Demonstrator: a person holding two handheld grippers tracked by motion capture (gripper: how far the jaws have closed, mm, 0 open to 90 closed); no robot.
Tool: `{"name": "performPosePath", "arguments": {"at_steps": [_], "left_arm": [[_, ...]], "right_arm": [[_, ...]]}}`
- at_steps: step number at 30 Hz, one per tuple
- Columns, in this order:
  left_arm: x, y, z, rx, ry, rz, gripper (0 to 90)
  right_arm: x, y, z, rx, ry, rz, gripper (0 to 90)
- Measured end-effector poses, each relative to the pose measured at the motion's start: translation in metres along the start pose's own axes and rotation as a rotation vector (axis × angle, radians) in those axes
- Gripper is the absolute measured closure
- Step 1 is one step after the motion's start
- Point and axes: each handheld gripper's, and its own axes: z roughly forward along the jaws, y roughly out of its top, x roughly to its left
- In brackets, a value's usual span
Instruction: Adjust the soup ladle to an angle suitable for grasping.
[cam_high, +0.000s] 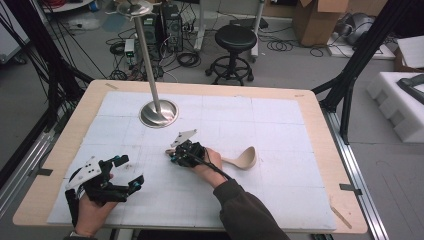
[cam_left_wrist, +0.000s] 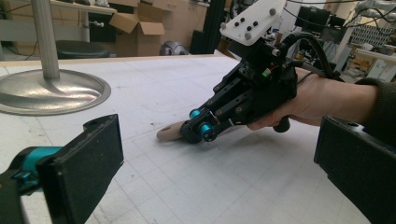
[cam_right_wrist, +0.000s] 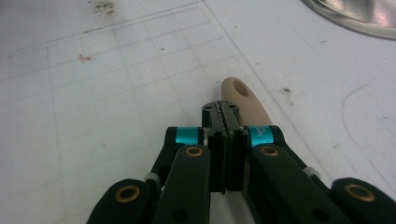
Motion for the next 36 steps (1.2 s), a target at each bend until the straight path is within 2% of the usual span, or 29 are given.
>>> {"name": "performPosePath", "arguments": {"at_steps": [5, 8, 14, 16, 19, 20, 22, 23, 26, 27, 28, 30, 34, 35, 36], "left_arm": [[0.0, 0.0, 0.0, 0.0, -0.002, -0.001, 1.8], [0.0, 0.0, 0.0, -0.002, -0.001, -0.003, 1.8], [0.0, 0.0, 0.0, -0.005, -0.001, -0.003, 1.8], [0.0, 0.0, 0.0, -0.005, -0.002, -0.002, 1.8], [0.0, 0.0, 0.0, -0.003, -0.003, 0.0, 1.8], [0.0, 0.0, 0.0, -0.003, -0.002, 0.0, 1.8], [0.0, 0.0, 0.0, -0.002, -0.002, -0.001, 1.8], [0.0, 0.0, 0.0, -0.002, -0.002, -0.001, 1.8], [0.0, -0.001, 0.001, 0.003, -0.003, 0.0, 1.8], [0.0, -0.001, 0.001, 0.003, -0.001, -0.002, 1.8], [0.0, -0.001, 0.001, 0.0, 0.002, -0.004, 1.8], [0.0, -0.001, 0.001, 0.002, 0.002, -0.005, 1.8], [0.001, -0.001, 0.001, 0.004, 0.001, -0.003, 1.8], [0.001, -0.001, 0.001, 0.005, 0.002, -0.004, 1.8], [0.001, -0.001, 0.001, 0.005, 0.002, -0.004, 1.8]], "right_arm": [[-0.003, -0.001, 0.0, -0.004, -0.028, 0.017, 90.0], [-0.004, -0.001, 0.0, -0.009, -0.029, 0.017, 90.0], [-0.005, -0.001, -0.003, -0.004, 0.003, 0.04, 89.6], [-0.007, 0.003, -0.012, -0.057, 0.02, 0.06, 89.1], [-0.008, 0.005, -0.019, -0.076, 0.019, 0.067, 86.2], [-0.009, 0.007, -0.029, -0.091, 0.036, 0.043, 82.0], [-0.01, 0.008, -0.036, -0.095, 0.053, 0.031, 78.6], [-0.01, 0.008, -0.036, -0.095, 0.053, 0.031, 78.6], [-0.013, 0.007, -0.047, -0.093, 0.092, 0.028, 71.8], [-0.015, 0.007, -0.051, -0.095, 0.106, 0.023, 68.7], [-0.018, 0.005, -0.058, -0.094, 0.125, 0.017, 59.5], [-0.019, 0.005, -0.06, -0.092, 0.124, 0.01, 56.9], [-0.026, 0.001, -0.074, -0.083, 0.12, -0.011, 41.9], [-0.031, -0.001, -0.08, -0.063, 0.119, -0.041, 33.2], [-0.031, -0.001, -0.08, -0.063, 0.119, -0.041, 33.2]]}}
